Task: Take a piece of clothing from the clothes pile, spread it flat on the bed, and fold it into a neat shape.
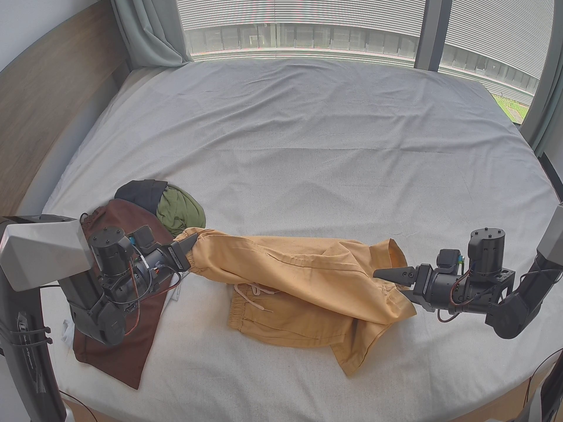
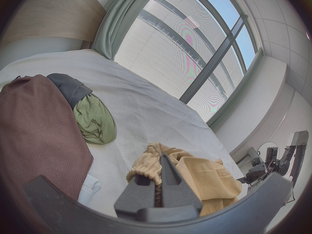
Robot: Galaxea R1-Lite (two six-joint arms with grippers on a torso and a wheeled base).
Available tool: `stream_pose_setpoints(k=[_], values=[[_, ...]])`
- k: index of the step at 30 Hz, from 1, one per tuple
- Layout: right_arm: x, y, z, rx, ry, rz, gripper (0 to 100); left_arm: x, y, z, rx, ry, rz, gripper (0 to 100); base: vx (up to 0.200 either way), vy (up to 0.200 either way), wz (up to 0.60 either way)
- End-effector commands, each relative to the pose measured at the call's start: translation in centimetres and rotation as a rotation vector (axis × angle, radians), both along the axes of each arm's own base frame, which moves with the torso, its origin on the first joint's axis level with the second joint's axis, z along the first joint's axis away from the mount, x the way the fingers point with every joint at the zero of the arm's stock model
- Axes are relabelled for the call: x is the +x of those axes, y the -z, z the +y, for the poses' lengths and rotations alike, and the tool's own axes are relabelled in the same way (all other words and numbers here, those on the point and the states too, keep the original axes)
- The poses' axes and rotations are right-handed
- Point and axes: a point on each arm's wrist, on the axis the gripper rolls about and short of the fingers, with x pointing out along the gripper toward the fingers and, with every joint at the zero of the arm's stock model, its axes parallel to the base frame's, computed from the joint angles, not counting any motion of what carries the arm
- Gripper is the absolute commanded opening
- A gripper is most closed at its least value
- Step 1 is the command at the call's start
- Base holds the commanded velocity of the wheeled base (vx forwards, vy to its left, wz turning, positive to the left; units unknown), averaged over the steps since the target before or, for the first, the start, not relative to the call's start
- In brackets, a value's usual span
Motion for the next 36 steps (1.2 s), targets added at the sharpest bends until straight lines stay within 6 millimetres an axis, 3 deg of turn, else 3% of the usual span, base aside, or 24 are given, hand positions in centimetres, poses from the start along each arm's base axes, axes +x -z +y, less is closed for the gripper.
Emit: stream_pose_setpoints(k=[1,2,22,27,34,35,36], values=[[0.1,0.4,0.0,-0.004,0.000,0.010,100,0.0,0.0,0.0,0.000,0.000,-0.001,0,0.000,0.000,0.00],[0.1,0.5,-0.1,-0.007,0.003,0.015,0,0.0,0.0,0.0,-0.002,0.000,0.000,0,0.000,0.000,0.00],[0.2,1.1,-0.7,-0.020,0.020,0.037,0,0.0,0.0,-0.1,0.000,0.001,0.000,0,0.000,0.000,0.00],[1.0,3.2,-1.5,-0.066,0.032,0.066,0,0.0,0.0,-0.1,0.000,0.003,-0.001,0,0.000,0.000,0.00],[1.4,4.3,-2.0,-0.086,0.040,0.082,0,0.0,-0.1,-0.1,-0.001,0.003,-0.003,0,0.000,0.000,0.00],[1.4,4.3,-1.9,-0.086,0.038,0.080,100,0.0,-0.1,-0.1,-0.001,0.003,-0.004,0,0.000,0.000,0.00],[1.5,4.3,-1.8,-0.084,0.037,0.080,100,0.0,-0.1,-0.1,-0.001,0.003,-0.004,0,0.000,0.000,0.00]])
